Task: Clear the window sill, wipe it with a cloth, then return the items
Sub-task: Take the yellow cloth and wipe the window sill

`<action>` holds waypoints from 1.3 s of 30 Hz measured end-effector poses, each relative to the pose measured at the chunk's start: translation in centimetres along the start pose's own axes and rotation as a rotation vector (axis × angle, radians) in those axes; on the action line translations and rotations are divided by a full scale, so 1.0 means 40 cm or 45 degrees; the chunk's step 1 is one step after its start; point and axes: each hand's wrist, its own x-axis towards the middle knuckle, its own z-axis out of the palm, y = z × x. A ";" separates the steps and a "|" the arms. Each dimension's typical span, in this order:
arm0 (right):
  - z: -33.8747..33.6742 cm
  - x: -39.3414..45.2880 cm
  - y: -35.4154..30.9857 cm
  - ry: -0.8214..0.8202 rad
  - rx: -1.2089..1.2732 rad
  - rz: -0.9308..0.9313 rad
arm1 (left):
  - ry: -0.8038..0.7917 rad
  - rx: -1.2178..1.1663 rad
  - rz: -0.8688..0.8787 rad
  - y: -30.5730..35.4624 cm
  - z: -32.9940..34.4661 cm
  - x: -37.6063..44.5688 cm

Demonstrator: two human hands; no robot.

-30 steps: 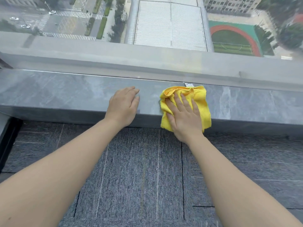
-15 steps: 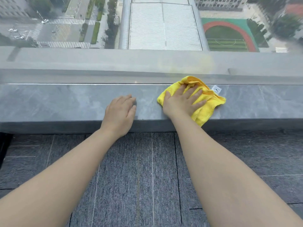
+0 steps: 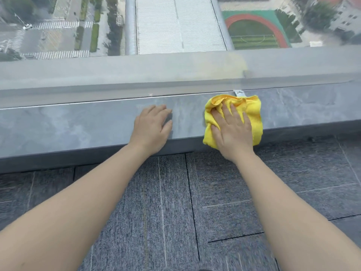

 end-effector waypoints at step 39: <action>-0.064 0.150 0.125 -0.098 0.241 0.887 | -0.281 0.169 0.292 0.235 0.093 0.142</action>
